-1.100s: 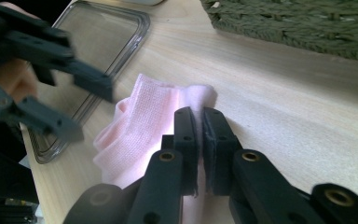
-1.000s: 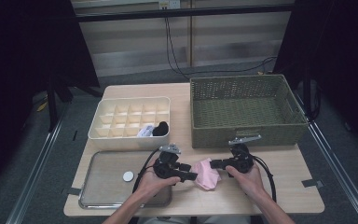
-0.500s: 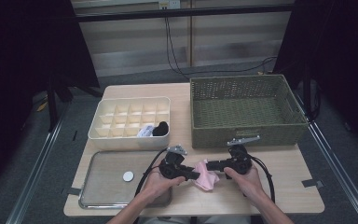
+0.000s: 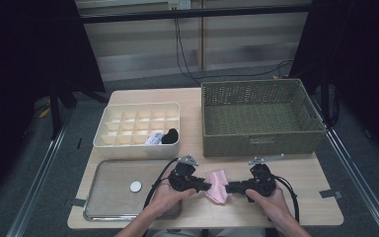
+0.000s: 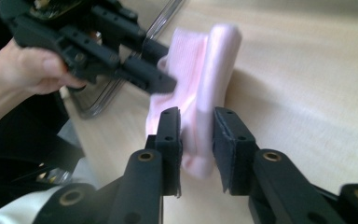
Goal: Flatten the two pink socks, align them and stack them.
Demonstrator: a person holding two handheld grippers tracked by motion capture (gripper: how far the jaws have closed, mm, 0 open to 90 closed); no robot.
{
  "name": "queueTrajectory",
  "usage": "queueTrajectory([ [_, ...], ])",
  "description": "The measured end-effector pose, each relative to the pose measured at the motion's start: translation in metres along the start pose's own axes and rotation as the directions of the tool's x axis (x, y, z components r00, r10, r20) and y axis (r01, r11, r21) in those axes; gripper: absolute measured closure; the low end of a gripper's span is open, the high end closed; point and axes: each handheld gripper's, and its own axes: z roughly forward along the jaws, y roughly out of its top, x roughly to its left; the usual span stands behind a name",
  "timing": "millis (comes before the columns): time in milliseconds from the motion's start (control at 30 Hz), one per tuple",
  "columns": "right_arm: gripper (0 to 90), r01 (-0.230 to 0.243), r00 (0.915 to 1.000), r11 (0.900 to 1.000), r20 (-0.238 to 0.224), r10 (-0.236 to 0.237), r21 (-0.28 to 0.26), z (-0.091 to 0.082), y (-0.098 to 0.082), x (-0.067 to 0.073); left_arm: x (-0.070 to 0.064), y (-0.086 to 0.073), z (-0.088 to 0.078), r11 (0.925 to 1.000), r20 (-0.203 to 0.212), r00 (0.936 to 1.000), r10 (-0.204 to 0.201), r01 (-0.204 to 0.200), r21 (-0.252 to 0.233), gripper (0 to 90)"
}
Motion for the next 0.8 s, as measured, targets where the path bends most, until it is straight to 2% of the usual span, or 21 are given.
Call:
queueTrajectory([
  [33, 76.8, 0.006, 1.0000, 1.000, 0.007, -0.006, 0.004, -0.001, -0.002, 0.001, 0.000, 0.000, 0.000, 1.0000, 0.002, 1.0000, 0.005, -0.005, 0.002, 73.4],
  [67, 79.0, 0.011, 0.9999, 1.000, 0.013, -0.011, 0.003, -0.001, -0.003, 0.002, -0.001, 0.000, 0.000, 0.9999, -0.017, 0.9998, 0.008, -0.008, 0.008, 73.4],
  [133, 81.1, 0.013, 0.9999, 1.000, 0.007, -0.012, -0.005, -0.001, -0.002, 0.003, -0.001, 0.000, 0.000, 1.0000, -0.014, 0.9999, 0.004, -0.004, 0.005, 73.4],
  [267, 82.9, 0.018, 0.9997, 0.999, -0.017, -0.019, -0.036, 0.001, 0.005, 0.006, -0.001, -0.001, 0.000, 1.0000, -0.011, 0.9999, -0.003, 0.003, 0.000, 73.4],
  [433, 84.6, 0.060, 0.9974, 0.997, -0.037, -0.061, -0.041, 0.008, 0.011, 0.016, -0.002, -0.001, 0.000, 1.0000, -0.017, 0.9999, -0.004, 0.004, -0.001, 73.5],
  [600, 86.6, 0.073, 0.9952, 0.996, -0.062, -0.076, -0.051, 0.014, 0.016, 0.024, 0.000, -0.001, 0.000, 0.9997, -0.008, 0.9996, -0.026, 0.026, 0.000, 73.7],
  [667, 86.9, 0.060, 0.9943, 0.997, -0.085, -0.065, -0.058, 0.017, 0.017, 0.025, -0.001, -0.002, 0.000, 0.9997, -0.013, 0.9996, -0.024, 0.024, 0.000, 73.9],
  [733, 87.0, 0.061, 0.9941, 0.997, -0.087, -0.065, -0.044, 0.022, 0.016, 0.026, -0.001, -0.002, 0.000, 0.9997, -0.015, 0.9996, -0.023, 0.023, 0.001, 73.9],
  [800, 87.1, 0.058, 0.9943, 0.998, -0.088, -0.061, -0.032, 0.025, 0.013, 0.025, 0.001, -0.002, 0.000, 0.9995, 0.001, 0.9995, -0.031, 0.031, -0.007, 73.9],
])
